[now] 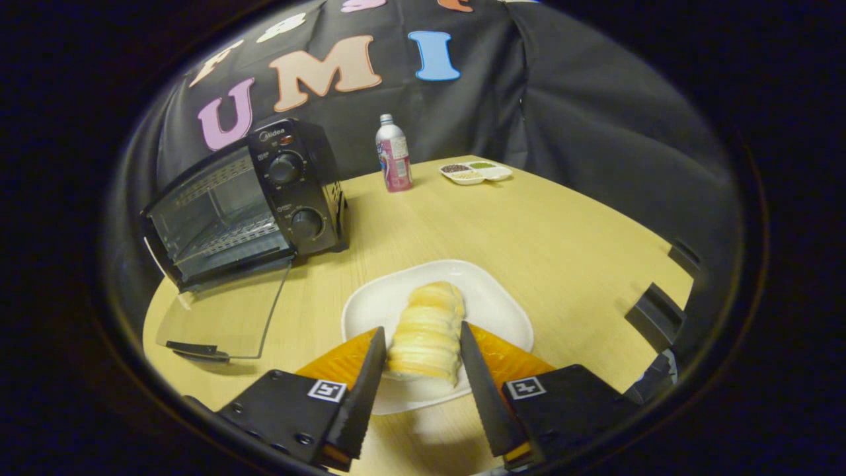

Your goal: Open the toaster oven, put the food inside, and close the toaster oven door.

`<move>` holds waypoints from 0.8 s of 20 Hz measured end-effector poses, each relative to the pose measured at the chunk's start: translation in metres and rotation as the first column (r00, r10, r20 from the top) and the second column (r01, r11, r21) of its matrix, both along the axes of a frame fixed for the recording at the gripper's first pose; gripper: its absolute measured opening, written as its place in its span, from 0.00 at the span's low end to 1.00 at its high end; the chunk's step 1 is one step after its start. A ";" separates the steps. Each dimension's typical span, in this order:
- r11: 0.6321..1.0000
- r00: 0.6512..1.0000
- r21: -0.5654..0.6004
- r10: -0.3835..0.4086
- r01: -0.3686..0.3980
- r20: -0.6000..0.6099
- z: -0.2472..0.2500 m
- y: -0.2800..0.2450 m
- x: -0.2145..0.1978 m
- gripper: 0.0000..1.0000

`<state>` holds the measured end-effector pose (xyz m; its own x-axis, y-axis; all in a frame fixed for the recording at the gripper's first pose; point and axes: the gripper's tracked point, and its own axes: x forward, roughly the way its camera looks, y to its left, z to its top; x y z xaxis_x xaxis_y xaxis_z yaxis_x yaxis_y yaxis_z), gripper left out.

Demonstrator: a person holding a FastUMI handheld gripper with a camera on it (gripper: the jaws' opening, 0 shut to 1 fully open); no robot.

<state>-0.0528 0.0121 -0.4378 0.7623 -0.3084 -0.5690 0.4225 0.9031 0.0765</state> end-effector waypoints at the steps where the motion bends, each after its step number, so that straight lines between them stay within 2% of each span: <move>1: 1.000 1.000 -0.016 0.016 -0.016 0.006 0.000 0.000 -0.001 0.67; 5: 1.000 1.000 -0.011 0.007 -0.006 0.031 0.002 -0.001 -0.001 0.54; 7: 1.000 0.999 0.015 -0.007 0.006 0.048 0.001 -0.001 0.000 0.43; 10: 1.000 0.997 0.012 -0.014 0.013 0.076 0.009 -0.005 -0.002 0.43; 12: 0.998 0.993 0.057 -0.016 0.010 0.116 0.021 0.001 -0.003 0.43; 16: 0.991 0.978 0.126 0.011 -0.037 0.207 0.054 0.023 -0.001 0.43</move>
<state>-0.0542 0.0350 -0.3843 0.8733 -0.2230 -0.4333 0.3640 0.8897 0.2757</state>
